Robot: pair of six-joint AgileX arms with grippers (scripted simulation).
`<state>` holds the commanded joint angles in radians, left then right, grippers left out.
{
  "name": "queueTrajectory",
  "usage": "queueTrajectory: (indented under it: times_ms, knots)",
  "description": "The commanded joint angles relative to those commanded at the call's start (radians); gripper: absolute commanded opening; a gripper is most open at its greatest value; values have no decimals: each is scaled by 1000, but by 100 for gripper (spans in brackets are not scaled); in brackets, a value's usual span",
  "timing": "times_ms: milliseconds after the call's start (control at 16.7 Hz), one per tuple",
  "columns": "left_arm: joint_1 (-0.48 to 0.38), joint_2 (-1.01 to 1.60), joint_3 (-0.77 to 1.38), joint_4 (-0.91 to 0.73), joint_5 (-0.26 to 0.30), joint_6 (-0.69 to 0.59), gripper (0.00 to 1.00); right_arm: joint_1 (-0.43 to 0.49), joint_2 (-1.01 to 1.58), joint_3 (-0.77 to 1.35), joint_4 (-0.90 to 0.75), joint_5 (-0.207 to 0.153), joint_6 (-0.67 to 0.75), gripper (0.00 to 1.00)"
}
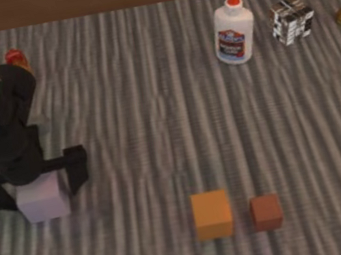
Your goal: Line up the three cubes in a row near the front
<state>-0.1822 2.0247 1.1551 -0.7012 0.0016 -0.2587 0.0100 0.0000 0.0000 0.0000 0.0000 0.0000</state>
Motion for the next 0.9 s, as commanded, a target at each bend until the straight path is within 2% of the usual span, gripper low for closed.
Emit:
queueTrajectory:
  times_ms: [780, 900]
  knots:
    - [0, 0, 0, 0, 0, 0, 2, 0, 0, 0, 0, 0, 0, 100]
    - [0, 0, 0, 0, 0, 0, 0, 0, 0, 0, 0, 0, 0, 100]
